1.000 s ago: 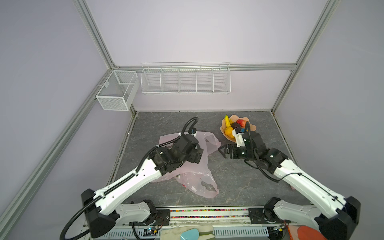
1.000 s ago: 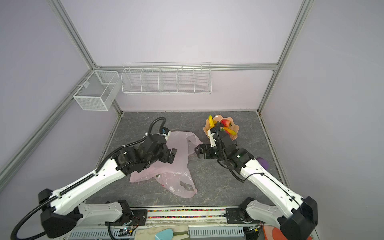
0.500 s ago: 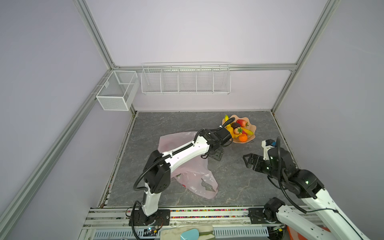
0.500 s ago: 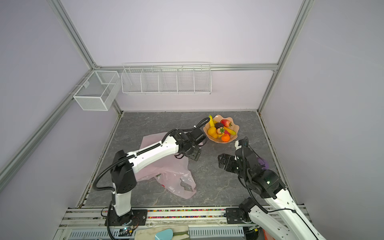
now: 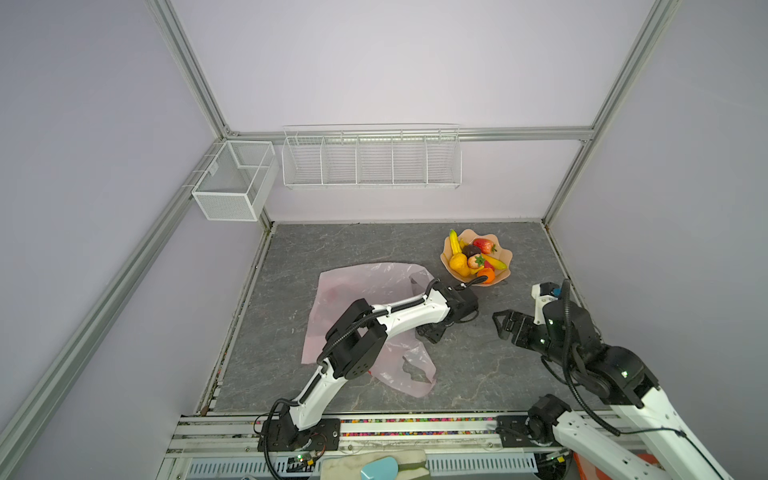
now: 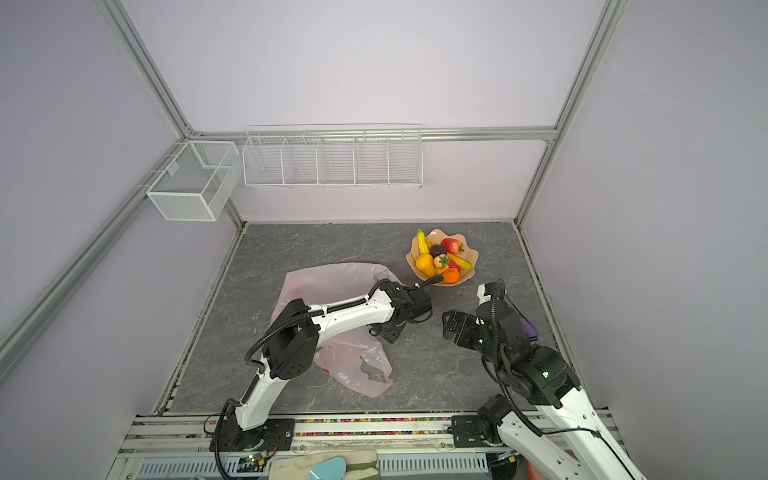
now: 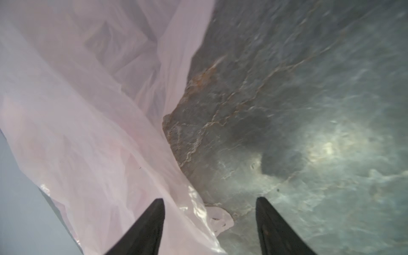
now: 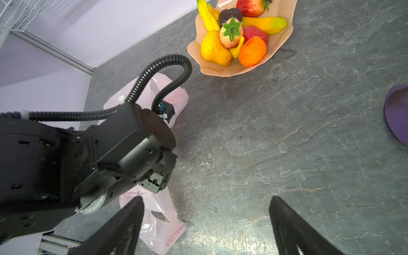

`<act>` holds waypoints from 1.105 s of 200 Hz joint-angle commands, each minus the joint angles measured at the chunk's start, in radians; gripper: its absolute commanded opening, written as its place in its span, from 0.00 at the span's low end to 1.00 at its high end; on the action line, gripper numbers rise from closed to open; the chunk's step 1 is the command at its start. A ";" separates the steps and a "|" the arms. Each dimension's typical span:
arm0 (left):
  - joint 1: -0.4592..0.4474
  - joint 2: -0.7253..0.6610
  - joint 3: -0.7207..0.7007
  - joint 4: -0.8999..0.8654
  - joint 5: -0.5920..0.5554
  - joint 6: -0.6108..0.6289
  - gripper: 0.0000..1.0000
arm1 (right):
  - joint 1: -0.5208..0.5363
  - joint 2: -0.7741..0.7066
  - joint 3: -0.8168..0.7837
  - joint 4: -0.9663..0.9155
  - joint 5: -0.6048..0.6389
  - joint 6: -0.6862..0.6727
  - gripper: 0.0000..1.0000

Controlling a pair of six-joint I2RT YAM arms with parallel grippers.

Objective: Place the fruits into the plastic bag
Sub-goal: Open the plastic bag at the center of the table.

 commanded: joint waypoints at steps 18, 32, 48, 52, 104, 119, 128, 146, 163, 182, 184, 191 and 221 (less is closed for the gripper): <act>0.000 -0.036 -0.045 -0.052 -0.086 -0.047 0.57 | -0.005 0.015 -0.020 0.035 0.011 -0.007 0.91; 0.000 -0.038 -0.061 -0.054 -0.091 -0.053 0.52 | -0.006 0.026 -0.019 0.050 0.007 -0.008 0.91; 0.000 -0.063 -0.085 -0.047 -0.112 -0.069 0.45 | -0.007 0.041 -0.020 0.065 -0.002 -0.013 0.91; 0.000 -0.067 -0.088 -0.047 -0.120 -0.072 0.43 | -0.006 0.044 -0.020 0.067 -0.001 -0.015 0.91; 0.004 -0.171 -0.125 -0.063 -0.144 -0.085 0.02 | -0.006 0.067 -0.053 0.097 -0.007 -0.015 0.91; 0.008 -0.219 -0.135 -0.064 -0.136 -0.088 0.00 | -0.007 0.069 -0.059 0.105 -0.007 -0.012 0.91; 0.012 -0.248 -0.144 -0.062 -0.130 -0.089 0.00 | -0.008 0.069 -0.064 0.108 -0.008 -0.008 0.91; 0.021 -0.309 -0.160 -0.059 -0.114 -0.088 0.00 | -0.010 0.070 -0.070 0.114 -0.004 0.006 0.90; 0.032 -0.375 -0.181 -0.045 -0.087 -0.082 0.00 | -0.012 0.069 -0.077 0.125 -0.005 0.018 0.90; 0.048 -0.456 -0.208 -0.021 -0.063 -0.083 0.00 | -0.024 0.082 -0.073 0.129 -0.009 0.028 0.90; 0.050 -0.464 -0.212 -0.019 -0.060 -0.084 0.00 | -0.025 0.083 -0.072 0.129 -0.011 0.029 0.90; 0.062 -0.492 -0.225 -0.009 -0.042 -0.082 0.00 | -0.032 0.094 -0.067 0.130 -0.019 0.031 0.90; 0.114 -0.620 -0.295 0.059 0.051 -0.073 0.00 | -0.079 0.177 -0.034 0.135 -0.075 0.005 0.90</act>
